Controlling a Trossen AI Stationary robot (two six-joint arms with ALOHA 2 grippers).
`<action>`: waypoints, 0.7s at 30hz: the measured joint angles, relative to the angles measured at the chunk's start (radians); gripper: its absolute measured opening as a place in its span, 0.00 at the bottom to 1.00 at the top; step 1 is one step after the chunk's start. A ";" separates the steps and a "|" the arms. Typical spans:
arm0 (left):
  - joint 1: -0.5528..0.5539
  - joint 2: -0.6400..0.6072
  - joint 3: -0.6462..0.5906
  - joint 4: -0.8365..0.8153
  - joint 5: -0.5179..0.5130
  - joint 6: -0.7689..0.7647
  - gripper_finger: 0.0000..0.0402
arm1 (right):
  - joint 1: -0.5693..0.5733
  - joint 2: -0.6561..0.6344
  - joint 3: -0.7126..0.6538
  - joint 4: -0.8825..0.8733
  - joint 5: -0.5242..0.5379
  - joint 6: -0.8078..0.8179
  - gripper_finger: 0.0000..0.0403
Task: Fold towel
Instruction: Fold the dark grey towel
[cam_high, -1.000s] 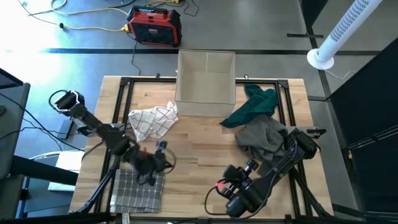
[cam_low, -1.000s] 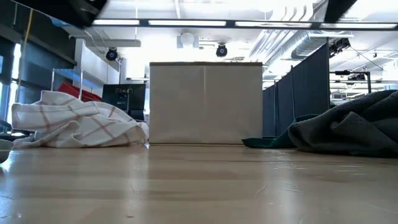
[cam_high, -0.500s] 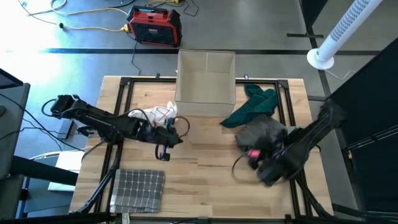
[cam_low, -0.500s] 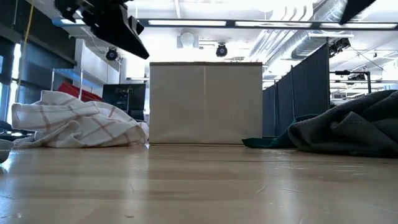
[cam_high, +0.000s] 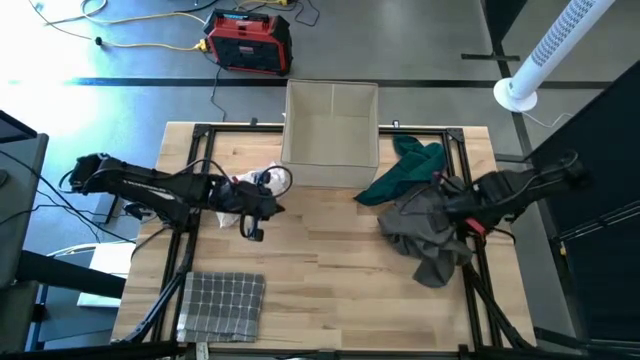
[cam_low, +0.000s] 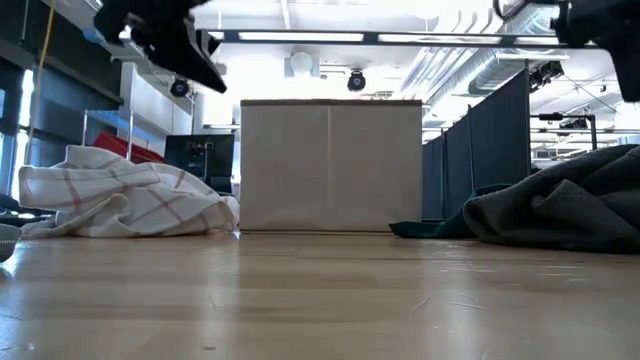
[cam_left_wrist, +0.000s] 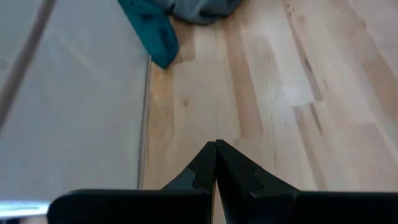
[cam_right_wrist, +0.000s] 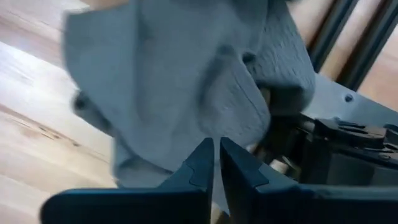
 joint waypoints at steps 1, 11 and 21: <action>0.013 -0.006 -0.016 0.012 0.010 0.004 0.00 | -0.039 0.000 -0.018 0.000 -0.020 -0.055 0.11; 0.098 -0.009 -0.118 0.125 0.188 0.035 0.00 | -0.370 0.111 -0.140 0.011 -0.083 -0.580 0.37; 0.112 -0.009 -0.127 0.148 0.260 0.078 0.00 | -0.639 0.207 -0.141 0.135 -0.160 -0.862 0.48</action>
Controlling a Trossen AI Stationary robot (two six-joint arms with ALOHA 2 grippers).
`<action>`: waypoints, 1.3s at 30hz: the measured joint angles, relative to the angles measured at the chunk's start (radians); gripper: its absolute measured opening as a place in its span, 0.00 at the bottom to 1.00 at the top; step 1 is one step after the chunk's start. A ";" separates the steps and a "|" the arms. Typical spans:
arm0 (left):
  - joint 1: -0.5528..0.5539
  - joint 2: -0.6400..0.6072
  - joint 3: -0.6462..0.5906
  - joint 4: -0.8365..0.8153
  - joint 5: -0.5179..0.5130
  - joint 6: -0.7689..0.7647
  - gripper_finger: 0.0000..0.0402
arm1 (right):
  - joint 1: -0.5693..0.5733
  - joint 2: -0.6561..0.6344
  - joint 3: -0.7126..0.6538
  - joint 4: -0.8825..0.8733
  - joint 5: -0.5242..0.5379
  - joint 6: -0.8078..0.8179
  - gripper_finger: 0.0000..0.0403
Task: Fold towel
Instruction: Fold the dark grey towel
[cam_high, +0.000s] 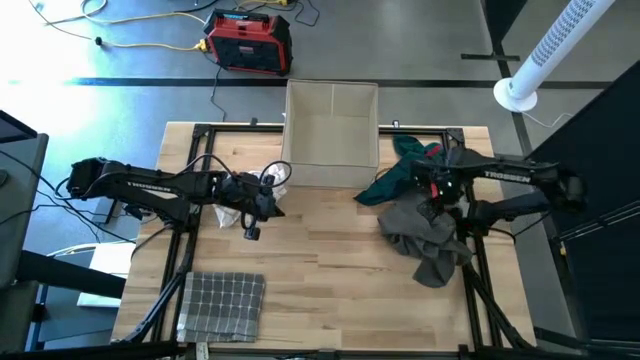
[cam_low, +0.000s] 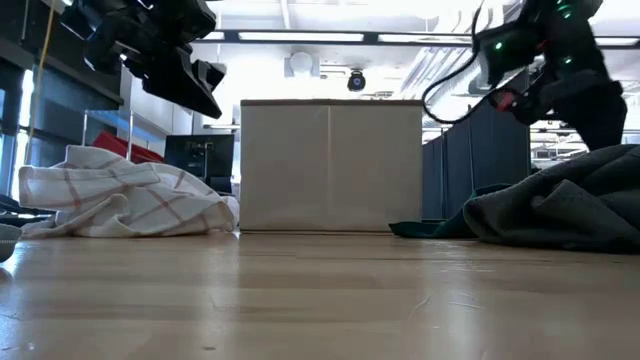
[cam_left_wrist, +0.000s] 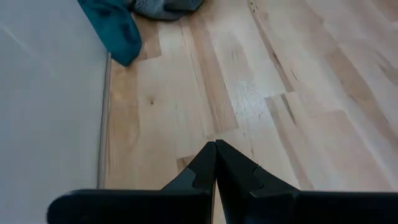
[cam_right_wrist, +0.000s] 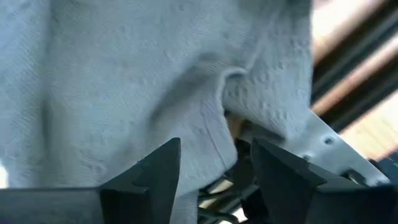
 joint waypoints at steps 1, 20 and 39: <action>0.001 0.000 0.000 0.001 0.003 0.002 0.00 | -0.023 0.008 0.000 0.006 -0.004 -0.024 0.49; 0.000 0.012 0.000 -0.033 0.003 -0.001 0.00 | -0.109 0.058 -0.075 0.092 -0.100 -0.142 0.28; 0.000 0.014 0.000 -0.031 -0.004 0.016 0.00 | 0.036 0.057 0.047 -0.014 -0.138 -0.140 0.00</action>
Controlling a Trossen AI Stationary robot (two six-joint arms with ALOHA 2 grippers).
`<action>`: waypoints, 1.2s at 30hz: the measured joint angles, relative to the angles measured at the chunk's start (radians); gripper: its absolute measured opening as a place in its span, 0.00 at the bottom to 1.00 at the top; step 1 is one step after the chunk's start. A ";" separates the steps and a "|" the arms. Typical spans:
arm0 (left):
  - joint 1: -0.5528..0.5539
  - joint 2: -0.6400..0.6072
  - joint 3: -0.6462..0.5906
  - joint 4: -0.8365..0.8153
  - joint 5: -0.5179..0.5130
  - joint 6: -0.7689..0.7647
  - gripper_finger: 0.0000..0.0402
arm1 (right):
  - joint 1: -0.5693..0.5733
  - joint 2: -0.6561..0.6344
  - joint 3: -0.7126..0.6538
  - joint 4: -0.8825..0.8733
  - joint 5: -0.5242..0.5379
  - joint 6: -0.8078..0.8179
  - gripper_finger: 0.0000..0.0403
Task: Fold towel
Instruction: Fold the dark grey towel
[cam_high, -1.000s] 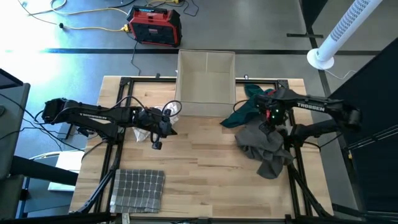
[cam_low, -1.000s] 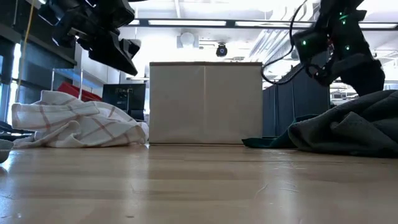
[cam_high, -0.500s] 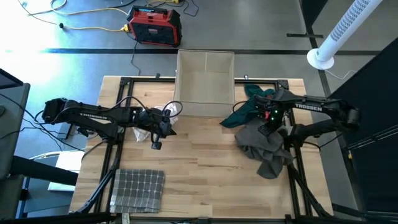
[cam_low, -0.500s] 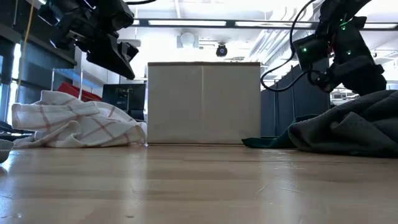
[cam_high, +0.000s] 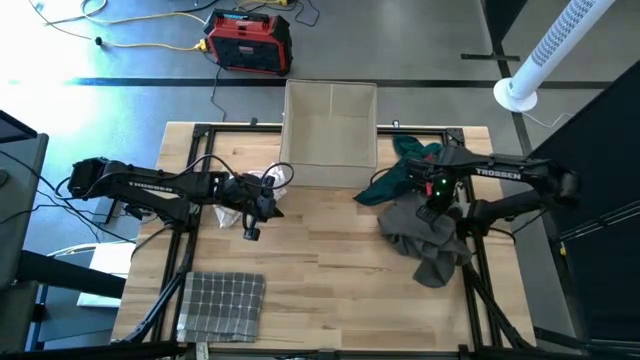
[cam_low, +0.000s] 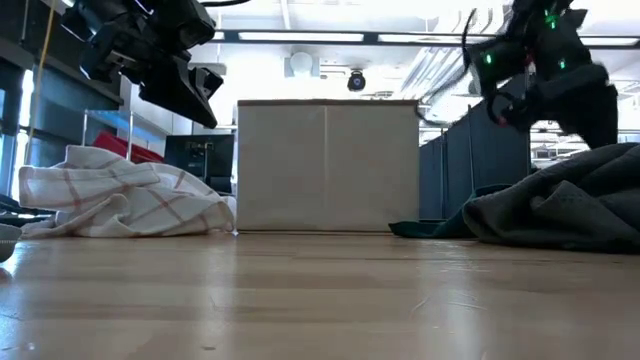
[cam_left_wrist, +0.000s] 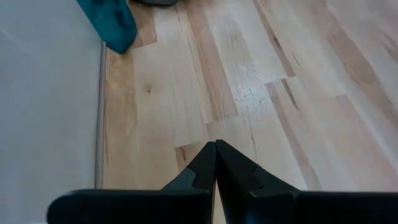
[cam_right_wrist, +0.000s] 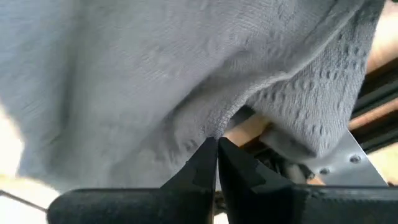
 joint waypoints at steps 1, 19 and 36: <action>0.000 0.000 0.000 0.000 0.000 0.000 0.00 | 0.023 0.000 0.031 -0.011 -0.016 0.002 0.00; 0.043 0.005 0.000 0.025 0.000 0.000 0.00 | 0.464 0.034 0.189 0.652 -0.251 0.252 0.00; 0.056 0.005 0.000 0.104 0.002 -0.107 0.00 | 0.481 0.378 0.475 1.080 0.042 -0.072 0.00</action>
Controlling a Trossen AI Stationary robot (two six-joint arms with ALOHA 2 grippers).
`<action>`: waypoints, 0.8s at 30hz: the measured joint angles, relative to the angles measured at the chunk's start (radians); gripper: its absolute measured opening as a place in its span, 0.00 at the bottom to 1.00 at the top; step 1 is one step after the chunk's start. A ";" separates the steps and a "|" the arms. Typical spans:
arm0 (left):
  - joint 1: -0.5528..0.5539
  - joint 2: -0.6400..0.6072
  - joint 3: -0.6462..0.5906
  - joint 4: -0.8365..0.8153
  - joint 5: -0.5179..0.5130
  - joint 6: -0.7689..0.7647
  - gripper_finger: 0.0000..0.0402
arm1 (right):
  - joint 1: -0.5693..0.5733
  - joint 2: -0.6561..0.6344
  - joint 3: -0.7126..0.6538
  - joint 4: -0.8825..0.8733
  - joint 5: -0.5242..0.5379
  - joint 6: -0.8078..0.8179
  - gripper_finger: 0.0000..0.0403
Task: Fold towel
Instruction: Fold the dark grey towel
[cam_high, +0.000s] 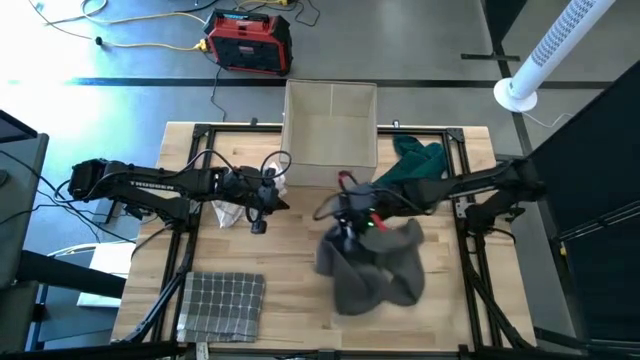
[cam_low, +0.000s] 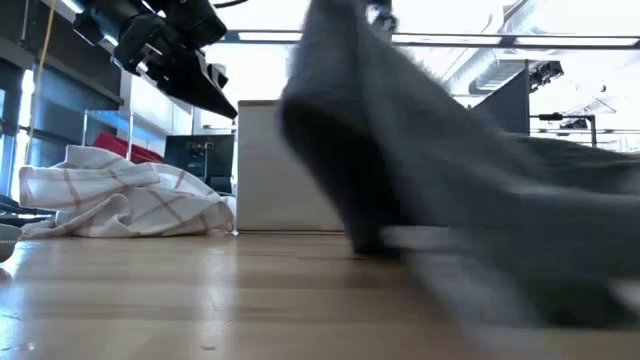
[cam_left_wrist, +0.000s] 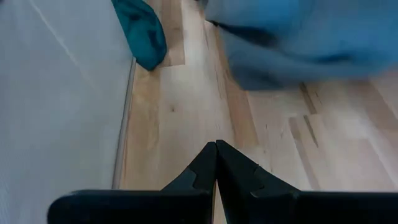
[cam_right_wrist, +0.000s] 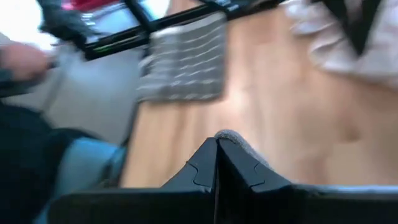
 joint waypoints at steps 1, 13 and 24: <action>0.000 0.000 0.000 -0.001 0.000 -0.013 0.00 | -0.007 0.018 0.034 -0.019 0.021 -0.018 0.00; -0.099 0.000 0.000 -0.003 -0.019 -0.117 0.00 | 0.036 0.039 0.287 -0.481 0.443 0.045 0.07; -0.202 0.006 0.000 -0.011 -0.038 -0.139 0.00 | 0.150 0.038 0.368 -0.839 0.613 0.257 0.43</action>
